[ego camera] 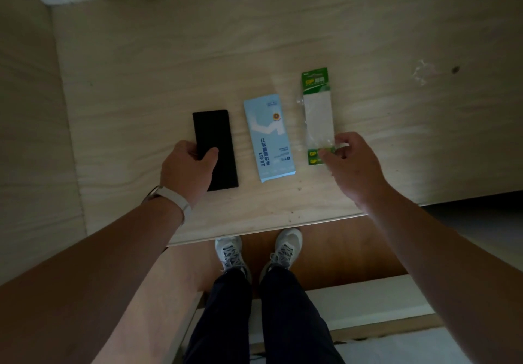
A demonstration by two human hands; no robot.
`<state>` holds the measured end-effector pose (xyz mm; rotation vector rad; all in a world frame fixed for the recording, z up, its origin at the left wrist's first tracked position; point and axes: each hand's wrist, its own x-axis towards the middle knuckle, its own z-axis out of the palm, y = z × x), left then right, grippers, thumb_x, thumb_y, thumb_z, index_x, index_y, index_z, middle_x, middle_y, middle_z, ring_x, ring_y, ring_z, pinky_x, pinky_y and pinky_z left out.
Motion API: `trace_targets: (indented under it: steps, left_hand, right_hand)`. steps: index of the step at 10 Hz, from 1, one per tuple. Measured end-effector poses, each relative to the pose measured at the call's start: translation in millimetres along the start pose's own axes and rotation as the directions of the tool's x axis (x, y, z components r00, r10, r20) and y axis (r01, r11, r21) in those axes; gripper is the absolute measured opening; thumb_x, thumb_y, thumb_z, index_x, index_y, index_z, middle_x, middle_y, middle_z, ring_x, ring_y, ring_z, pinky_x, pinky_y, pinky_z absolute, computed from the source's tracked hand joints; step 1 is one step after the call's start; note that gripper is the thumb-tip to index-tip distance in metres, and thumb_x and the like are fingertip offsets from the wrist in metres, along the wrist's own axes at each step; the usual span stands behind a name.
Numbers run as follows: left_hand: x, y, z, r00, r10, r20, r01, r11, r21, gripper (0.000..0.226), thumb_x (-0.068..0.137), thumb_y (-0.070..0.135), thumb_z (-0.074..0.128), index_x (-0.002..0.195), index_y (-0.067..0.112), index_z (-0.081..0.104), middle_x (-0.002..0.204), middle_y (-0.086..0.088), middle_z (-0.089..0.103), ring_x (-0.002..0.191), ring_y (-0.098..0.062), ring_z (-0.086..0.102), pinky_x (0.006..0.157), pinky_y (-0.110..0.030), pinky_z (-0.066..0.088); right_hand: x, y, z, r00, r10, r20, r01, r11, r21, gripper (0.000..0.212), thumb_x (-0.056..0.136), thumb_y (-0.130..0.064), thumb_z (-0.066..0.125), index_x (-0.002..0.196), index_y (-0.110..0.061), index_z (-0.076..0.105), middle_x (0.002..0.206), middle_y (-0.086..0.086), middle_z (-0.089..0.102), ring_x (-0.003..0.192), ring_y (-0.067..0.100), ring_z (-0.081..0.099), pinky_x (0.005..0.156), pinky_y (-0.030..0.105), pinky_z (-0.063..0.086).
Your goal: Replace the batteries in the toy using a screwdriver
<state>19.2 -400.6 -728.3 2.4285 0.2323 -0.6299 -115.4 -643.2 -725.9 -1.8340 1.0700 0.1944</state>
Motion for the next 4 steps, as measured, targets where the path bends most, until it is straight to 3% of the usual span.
trace_targets:
  steps: [1, 3, 4]
  left_hand:
    - [4, -3, 2, 0.999, -0.027, -0.016, 0.028, 0.999, 0.027, 0.033, 0.088, 0.044, 0.07, 0.097, 0.015, 0.057, 0.091, -0.006, 0.066, 0.084, -0.027, 0.063, 0.07, -0.033, 0.048]
    - [5, -1, -2, 0.999, -0.038, -0.017, 0.039, 0.998, 0.055, 0.031, 0.088, 0.043, 0.068, 0.096, 0.016, 0.055, 0.09, -0.007, 0.065, 0.083, -0.029, 0.061, 0.068, -0.033, 0.043]
    - [-7, 4, -9, 1.0, -0.002, -0.029, 0.002, 1.0, 0.024, 0.023, 0.09, 0.036, 0.065, 0.099, 0.018, 0.054, 0.093, -0.005, 0.065, 0.087, -0.028, 0.063, 0.072, -0.034, 0.047]
  right_hand:
    - [3, 6, -3, 0.998, -0.07, 0.004, 0.07, 0.984, -0.164, 0.021, 0.089, -0.029, 0.065, 0.106, -0.019, 0.057, 0.081, -0.007, 0.062, 0.076, 0.014, 0.06, 0.062, 0.023, 0.042]
    - [9, 8, 2, 0.987, -0.154, -0.041, 0.135, 0.943, -0.303, 0.02, 0.087, -0.03, 0.061, 0.099, -0.014, 0.06, 0.088, 0.004, 0.063, 0.074, 0.019, 0.059, 0.057, 0.028, 0.04]
    - [3, 2, -3, 0.991, -0.126, -0.039, 0.107, 0.938, -0.329, 0.022, 0.089, -0.031, 0.059, 0.104, -0.014, 0.058, 0.095, 0.004, 0.061, 0.078, 0.018, 0.058, 0.063, 0.031, 0.044]
